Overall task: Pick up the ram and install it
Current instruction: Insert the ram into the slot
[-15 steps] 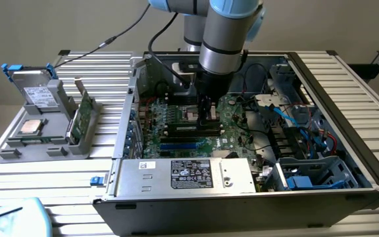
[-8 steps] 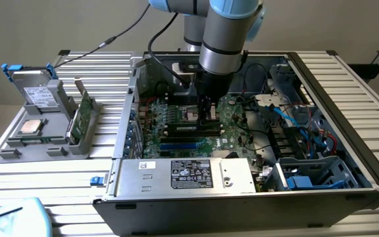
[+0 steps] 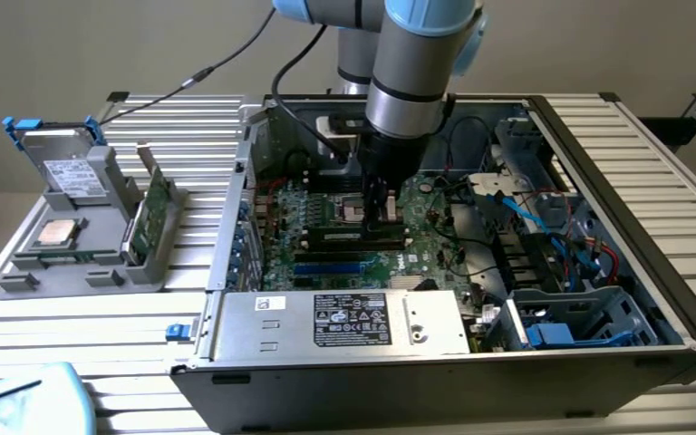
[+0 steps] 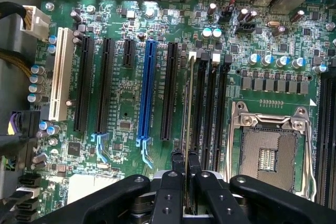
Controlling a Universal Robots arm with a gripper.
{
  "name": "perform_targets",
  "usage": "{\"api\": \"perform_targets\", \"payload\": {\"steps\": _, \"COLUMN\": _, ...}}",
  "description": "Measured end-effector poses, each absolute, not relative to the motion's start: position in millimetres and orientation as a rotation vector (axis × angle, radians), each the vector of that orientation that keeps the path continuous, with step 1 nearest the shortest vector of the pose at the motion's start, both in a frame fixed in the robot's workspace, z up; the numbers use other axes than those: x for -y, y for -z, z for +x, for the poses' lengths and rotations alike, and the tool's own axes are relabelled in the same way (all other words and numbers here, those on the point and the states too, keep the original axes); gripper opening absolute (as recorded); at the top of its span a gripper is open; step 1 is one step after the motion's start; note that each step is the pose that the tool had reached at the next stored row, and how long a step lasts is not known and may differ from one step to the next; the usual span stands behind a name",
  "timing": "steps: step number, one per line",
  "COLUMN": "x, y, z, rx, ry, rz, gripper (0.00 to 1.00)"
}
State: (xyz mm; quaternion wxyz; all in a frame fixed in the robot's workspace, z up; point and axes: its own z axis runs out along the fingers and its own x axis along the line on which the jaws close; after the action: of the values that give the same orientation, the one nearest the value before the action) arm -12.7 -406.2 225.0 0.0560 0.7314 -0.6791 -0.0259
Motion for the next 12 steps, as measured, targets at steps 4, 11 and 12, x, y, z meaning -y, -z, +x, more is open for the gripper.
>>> {"api": "perform_targets", "payload": {"steps": 4, "x": 406.8, "y": -224.4, "z": -12.6, "rx": 2.06, "ry": 0.078, "rz": 2.219, "gripper": 0.14}}
{"api": "perform_targets", "payload": {"steps": 11, "x": 406.9, "y": -223.0, "z": -12.1, "rx": 2.061, "ry": 0.078, "rz": 2.219, "gripper": 0.14}}
{"api": "perform_targets", "payload": {"steps": 12, "x": 406.8, "y": -222.9, "z": -12.1, "rx": 2.061, "ry": 0.079, "rz": 2.219, "gripper": 0.14}}
